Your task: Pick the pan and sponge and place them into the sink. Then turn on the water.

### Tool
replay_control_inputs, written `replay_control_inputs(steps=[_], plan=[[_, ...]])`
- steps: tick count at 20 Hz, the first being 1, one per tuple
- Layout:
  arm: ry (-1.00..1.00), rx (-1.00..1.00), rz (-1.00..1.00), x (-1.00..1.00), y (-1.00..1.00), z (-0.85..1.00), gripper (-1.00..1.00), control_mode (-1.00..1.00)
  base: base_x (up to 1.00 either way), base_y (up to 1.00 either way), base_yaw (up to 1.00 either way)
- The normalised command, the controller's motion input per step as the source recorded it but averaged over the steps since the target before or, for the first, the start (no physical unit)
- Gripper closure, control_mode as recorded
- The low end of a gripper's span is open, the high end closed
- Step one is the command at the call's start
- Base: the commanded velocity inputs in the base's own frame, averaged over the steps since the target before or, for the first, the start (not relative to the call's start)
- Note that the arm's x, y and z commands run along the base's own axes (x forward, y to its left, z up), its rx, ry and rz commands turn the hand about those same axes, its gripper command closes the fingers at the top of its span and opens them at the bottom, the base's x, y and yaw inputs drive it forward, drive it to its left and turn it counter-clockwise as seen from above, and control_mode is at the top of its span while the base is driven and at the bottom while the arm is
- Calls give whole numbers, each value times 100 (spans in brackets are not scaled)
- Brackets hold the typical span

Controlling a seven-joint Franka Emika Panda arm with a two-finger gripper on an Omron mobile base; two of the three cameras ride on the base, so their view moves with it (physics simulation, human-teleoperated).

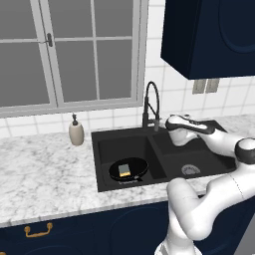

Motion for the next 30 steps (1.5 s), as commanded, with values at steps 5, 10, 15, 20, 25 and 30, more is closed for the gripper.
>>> replay_control_inputs(steps=[5, 10, 15, 20, 25, 30], plan=[[0, 0, 19, 33, -12, -2, -100, -100, 0, 0, 0], [-3, 0, 7, 12, -1, -10, -100, -100, 0, 0, 0], [-2, 2, -2, 4, 12, -16, -100, -100, 0, 0, 0], [0, 0, -3, 20, 28, 0, -100, -100, 0, 0, 0], [0, 0, -1, 42, 10, -2, -100, -100, 0, 0, 0], [0, 0, 0, 44, -7, -15, -100, -100, 0, 0, 0]])
